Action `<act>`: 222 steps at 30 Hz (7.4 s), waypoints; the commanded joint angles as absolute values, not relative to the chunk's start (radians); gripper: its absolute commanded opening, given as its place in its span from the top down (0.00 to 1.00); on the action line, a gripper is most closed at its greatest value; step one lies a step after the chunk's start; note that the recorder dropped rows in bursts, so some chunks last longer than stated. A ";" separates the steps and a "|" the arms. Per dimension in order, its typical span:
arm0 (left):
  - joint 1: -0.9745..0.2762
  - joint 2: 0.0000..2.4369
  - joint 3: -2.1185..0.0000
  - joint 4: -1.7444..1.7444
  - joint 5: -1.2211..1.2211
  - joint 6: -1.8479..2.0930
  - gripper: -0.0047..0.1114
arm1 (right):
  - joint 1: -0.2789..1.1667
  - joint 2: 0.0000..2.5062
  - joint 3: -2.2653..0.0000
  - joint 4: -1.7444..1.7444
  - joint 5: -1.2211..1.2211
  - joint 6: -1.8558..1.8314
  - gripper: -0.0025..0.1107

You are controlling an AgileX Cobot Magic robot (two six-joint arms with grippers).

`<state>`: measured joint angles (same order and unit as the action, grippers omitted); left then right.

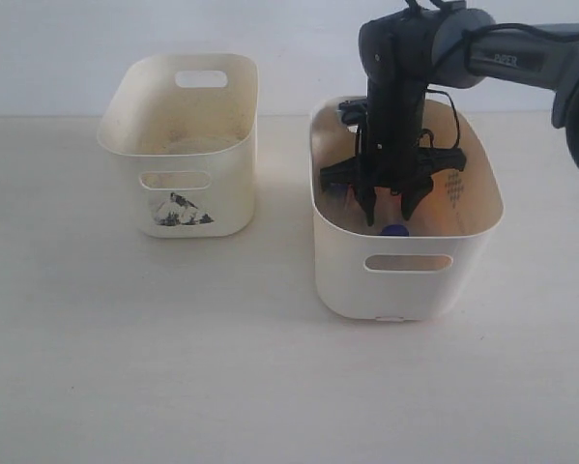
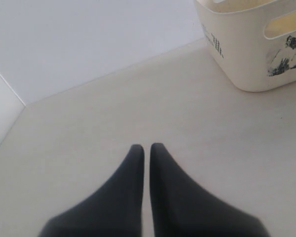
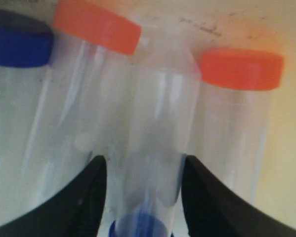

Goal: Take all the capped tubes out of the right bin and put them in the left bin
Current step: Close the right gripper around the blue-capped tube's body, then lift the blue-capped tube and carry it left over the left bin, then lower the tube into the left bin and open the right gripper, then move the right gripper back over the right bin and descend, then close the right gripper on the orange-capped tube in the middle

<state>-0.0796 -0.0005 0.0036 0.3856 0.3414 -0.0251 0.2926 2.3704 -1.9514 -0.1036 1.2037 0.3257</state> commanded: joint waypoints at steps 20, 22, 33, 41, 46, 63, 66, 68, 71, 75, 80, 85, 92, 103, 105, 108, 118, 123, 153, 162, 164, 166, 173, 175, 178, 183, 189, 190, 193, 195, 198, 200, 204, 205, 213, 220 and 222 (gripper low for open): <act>-0.085 0.000 0.000 0.383 0.336 -0.035 0.92 | 0.279 2.139 -1.944 -0.129 1.221 0.305 0.98; -0.085 0.000 0.000 0.383 0.336 -0.035 0.92 | 0.279 2.106 -1.944 -0.127 1.221 0.300 0.98; -0.085 0.000 0.000 0.383 0.336 -0.035 0.92 | 0.325 2.047 -1.929 0.502 1.221 -0.126 0.98; -0.085 0.000 0.000 0.383 0.336 -0.035 0.92 | 0.511 2.049 -1.917 0.717 0.901 -0.404 0.98; -0.085 0.000 0.000 0.383 0.336 -0.035 0.92 | 0.612 2.082 -1.917 0.545 0.486 -0.339 0.98; -0.085 0.000 0.000 0.383 0.336 -0.035 0.92 | 0.626 2.265 -1.927 0.483 0.226 -0.192 0.92; -0.085 0.000 0.000 0.383 0.336 -0.035 0.92 | 0.620 2.266 -1.927 0.483 0.245 -0.192 0.72; -0.085 0.000 0.000 0.383 0.336 -0.035 0.92 | 0.620 2.266 -1.927 0.483 0.254 -0.190 0.52; -0.085 0.000 0.000 0.383 0.336 -0.035 0.92 | 0.620 2.256 -1.927 0.483 0.291 -0.178 0.56; -0.085 0.000 0.000 0.383 0.336 -0.035 0.92 | 0.618 2.227 -1.927 0.468 0.358 -0.185 0.97; -0.085 0.000 0.000 0.383 0.336 -0.035 0.92 | 0.608 2.151 -1.927 0.342 0.566 -0.144 0.98; -0.085 0.000 0.000 0.383 0.336 -0.035 0.92 | 0.606 2.050 -1.882 0.059 0.775 0.052 0.98; -0.085 0.000 0.000 0.383 0.336 -0.035 0.92 | 0.606 1.812 -1.602 -0.088 0.780 0.156 0.98; -0.085 0.000 0.000 0.383 0.336 -0.035 0.92 | 0.521 1.584 -1.278 -0.298 0.791 0.781 0.98; -0.085 0.000 0.000 0.383 0.336 -0.035 0.92 | 0.475 1.602 -1.295 -0.292 0.842 0.782 0.98; -0.085 0.000 0.000 0.383 0.336 -0.035 0.92 | 0.407 1.629 -1.337 -0.219 0.905 0.724 0.98; -0.085 0.000 0.000 0.383 0.336 -0.035 0.92 | 0.359 1.739 -1.587 -0.050 1.052 0.494 0.98; -0.085 0.000 0.000 0.383 0.336 -0.035 0.92 | 0.358 1.900 -1.825 -0.065 1.221 0.487 0.98; -0.085 0.000 0.000 0.383 0.336 -0.035 0.92 | 0.266 2.200 -1.907 0.017 1.221 0.337 0.98; -0.085 0.000 0.000 0.383 0.336 -0.035 0.92 | 0.268 2.244 -1.907 0.088 1.221 0.337 0.98; -0.085 0.000 0.000 0.383 0.336 -0.035 0.92 | 0.268 2.252 -1.907 0.105 1.221 0.337 0.98; -0.085 0.000 0.000 0.383 0.336 -0.035 0.92 | 0.269 2.252 -1.907 0.108 1.221 0.329 0.98; -0.085 0.000 0.000 0.383 0.336 -0.035 0.92 | 0.269 2.215 -1.907 0.106 1.221 0.326 0.98; -0.085 0.000 0.000 0.383 0.336 -0.035 0.92 | 0.269 2.217 -1.907 0.108 1.221 0.326 0.98; -0.085 0.000 0.000 0.383 0.336 -0.035 0.92 | 0.270 2.224 -1.907 0.115 1.221 0.326 0.98; -0.085 0.000 0.000 0.383 0.336 -0.035 0.92 | 0.270 2.226 -1.907 0.097 1.221 0.326 0.98; -0.085 0.000 0.000 0.383 0.336 -0.035 0.92 | 0.270 2.226 -1.907 0.067 1.221 0.330 0.98; -0.085 0.000 0.000 0.383 0.336 -0.035 0.92 | 0.270 2.229 -1.907 0.067 1.221 0.334 0.98; -0.085 0.000 0.000 0.383 0.336 -0.035 0.92 | 0.270 2.244 -1.907 0.074 1.221 0.334 0.98; -0.085 0.000 0.000 0.383 0.336 -0.035 0.92 | 0.270 2.257 -1.907 0.088 1.221 0.334 0.98; -0.085 0.000 0.000 0.383 0.336 -0.035 0.92 | 0.270 2.275 -1.907 0.091 1.221 0.329 0.98; -0.085 0.000 0.000 0.383 0.336 -0.035 0.92 | 0.270 2.277 -1.907 0.089 1.221 0.329 0.98; -0.085 0.000 0.000 0.383 0.336 -0.035 0.92 | 0.270 2.277 -1.907 0.089 1.221 0.324 0.92; -0.085 0.000 0.000 0.383 0.336 -0.035 0.92 | 0.270 2.277 -1.907 0.089 1.221 0.316 0.88; -0.085 0.000 0.000 0.383 0.336 -0.035 0.92 | 0.270 2.277 -1.907 0.115 1.220 0.315 0.50; -0.085 0.000 0.000 0.383 0.336 -0.035 0.92 | 0.270 2.293 -1.907 0.122 1.151 0.338 0.50; -0.085 0.000 0.000 0.383 0.336 -0.035 0.92 | 0.270 2.309 -1.907 0.122 1.129 0.342 0.50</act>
<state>-0.0796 -0.0005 0.0036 0.3856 0.3414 -0.0251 0.2719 2.2943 -1.9077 0.1151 1.1594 0.3329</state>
